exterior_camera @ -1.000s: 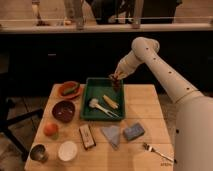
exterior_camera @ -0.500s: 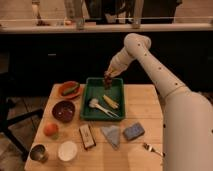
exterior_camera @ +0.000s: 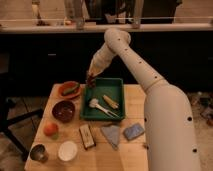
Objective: Place grapes in purple bowl
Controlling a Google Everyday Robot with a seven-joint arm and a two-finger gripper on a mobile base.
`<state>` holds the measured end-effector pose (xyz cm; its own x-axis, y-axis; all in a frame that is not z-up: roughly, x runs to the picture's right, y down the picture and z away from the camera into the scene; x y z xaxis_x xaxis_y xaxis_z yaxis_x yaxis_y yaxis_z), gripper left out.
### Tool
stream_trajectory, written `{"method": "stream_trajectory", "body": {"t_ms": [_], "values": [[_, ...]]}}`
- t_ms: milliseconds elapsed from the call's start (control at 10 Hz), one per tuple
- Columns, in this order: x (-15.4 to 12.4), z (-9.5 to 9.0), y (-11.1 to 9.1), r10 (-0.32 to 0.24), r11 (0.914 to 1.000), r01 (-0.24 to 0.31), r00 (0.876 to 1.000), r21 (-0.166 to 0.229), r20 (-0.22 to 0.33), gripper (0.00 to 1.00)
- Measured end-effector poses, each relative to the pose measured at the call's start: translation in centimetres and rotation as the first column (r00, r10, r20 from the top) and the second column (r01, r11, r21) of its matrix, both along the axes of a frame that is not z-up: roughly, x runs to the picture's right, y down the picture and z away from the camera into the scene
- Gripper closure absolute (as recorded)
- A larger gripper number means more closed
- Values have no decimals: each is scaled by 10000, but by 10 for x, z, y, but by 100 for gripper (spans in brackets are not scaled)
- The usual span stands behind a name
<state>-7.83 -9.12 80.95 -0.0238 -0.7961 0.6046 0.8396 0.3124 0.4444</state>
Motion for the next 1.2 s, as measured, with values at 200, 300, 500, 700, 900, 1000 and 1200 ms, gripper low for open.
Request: {"method": "stream_trajectory", "body": {"t_ms": [200,300,500,700,900,1000,1200], "values": [[-18,-12,13,-595,9979,613,9953,-216,762,100],[-27,-16,18,-784,9961,822,9914,-328,1043,100],[-49,-25,36,-1096,9903,1224,9787,-651,1738,100],[-59,-29,46,-1309,9840,1546,9645,-885,2293,100],[-83,-34,55,-1555,9752,1936,9443,-1072,2901,100],[-86,-34,59,-1628,9715,2062,9388,-1166,3036,100],[-105,-35,69,-1893,9598,2481,9174,-1310,3501,100]]}}
